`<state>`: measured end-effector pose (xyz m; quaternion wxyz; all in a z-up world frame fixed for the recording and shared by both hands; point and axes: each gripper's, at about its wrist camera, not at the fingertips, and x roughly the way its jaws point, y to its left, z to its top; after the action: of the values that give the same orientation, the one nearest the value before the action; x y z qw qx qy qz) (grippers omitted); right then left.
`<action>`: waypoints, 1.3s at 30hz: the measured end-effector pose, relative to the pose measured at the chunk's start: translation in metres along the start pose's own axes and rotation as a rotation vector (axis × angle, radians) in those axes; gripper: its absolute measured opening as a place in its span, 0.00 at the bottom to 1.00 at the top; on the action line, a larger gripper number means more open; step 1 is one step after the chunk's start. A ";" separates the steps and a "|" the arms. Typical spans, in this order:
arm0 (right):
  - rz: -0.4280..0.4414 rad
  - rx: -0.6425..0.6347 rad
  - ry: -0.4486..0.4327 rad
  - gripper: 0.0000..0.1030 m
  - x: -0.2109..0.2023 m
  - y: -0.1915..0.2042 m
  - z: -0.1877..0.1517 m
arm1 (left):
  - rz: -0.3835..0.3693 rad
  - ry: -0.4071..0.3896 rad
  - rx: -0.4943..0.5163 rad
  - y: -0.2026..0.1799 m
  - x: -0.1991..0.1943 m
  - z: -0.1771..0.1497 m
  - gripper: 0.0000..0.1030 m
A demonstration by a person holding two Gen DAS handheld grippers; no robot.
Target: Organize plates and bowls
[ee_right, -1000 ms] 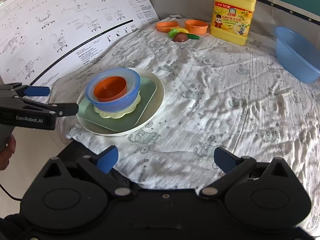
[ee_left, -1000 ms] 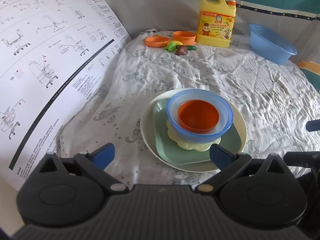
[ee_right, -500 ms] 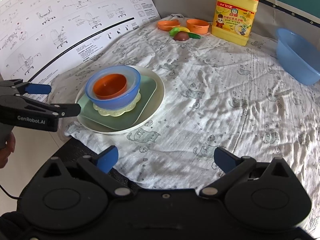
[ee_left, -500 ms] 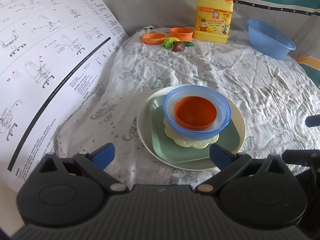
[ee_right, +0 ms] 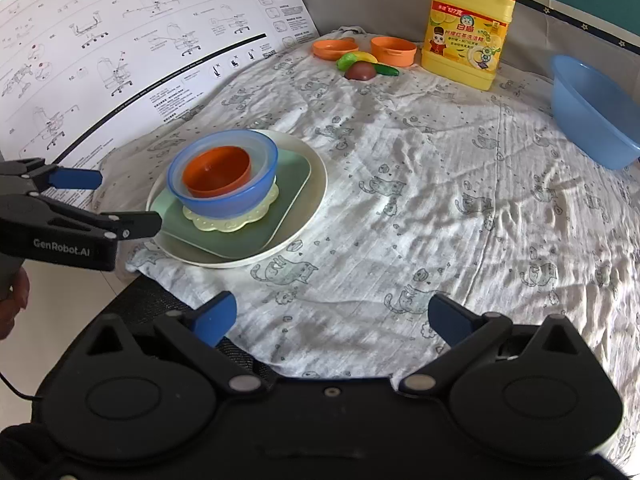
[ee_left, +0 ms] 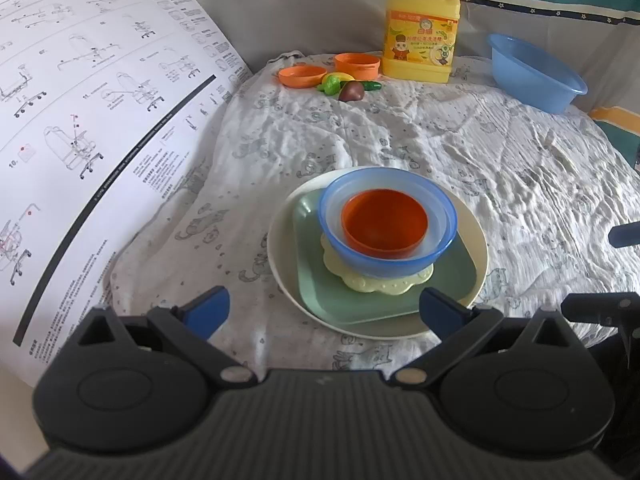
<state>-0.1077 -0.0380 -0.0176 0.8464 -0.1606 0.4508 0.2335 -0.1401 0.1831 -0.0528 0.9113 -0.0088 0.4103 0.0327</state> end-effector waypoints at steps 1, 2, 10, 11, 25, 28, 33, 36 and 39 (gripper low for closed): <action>0.001 -0.001 0.001 1.00 0.000 0.000 0.000 | 0.000 0.000 -0.001 0.000 0.000 0.000 1.00; 0.000 -0.002 0.002 1.00 0.001 -0.001 0.000 | -0.001 0.001 -0.002 0.000 0.000 0.000 1.00; -0.004 -0.004 0.006 1.00 0.002 -0.002 0.000 | 0.000 0.003 -0.006 0.001 0.002 -0.002 1.00; -0.004 -0.005 0.006 1.00 0.002 -0.001 0.000 | 0.000 0.003 -0.006 0.001 0.002 -0.003 1.00; -0.010 -0.005 -0.001 1.00 0.001 -0.002 -0.001 | -0.017 0.009 0.000 -0.001 0.004 -0.006 1.00; -0.010 -0.006 -0.001 1.00 0.001 -0.002 -0.001 | -0.039 0.017 -0.012 0.000 0.004 -0.006 1.00; -0.012 -0.007 0.001 1.00 0.001 -0.001 -0.001 | -0.024 0.009 -0.022 0.002 0.003 -0.006 1.00; -0.012 -0.007 0.002 1.00 0.001 -0.001 -0.001 | -0.022 0.006 -0.021 0.003 0.003 -0.005 1.00; -0.013 -0.010 0.004 1.00 0.001 -0.001 -0.001 | -0.017 0.003 -0.009 0.001 0.003 -0.006 1.00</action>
<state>-0.1068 -0.0388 -0.0190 0.8462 -0.1682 0.4502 0.2300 -0.1426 0.1839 -0.0587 0.9109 -0.0165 0.4115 0.0268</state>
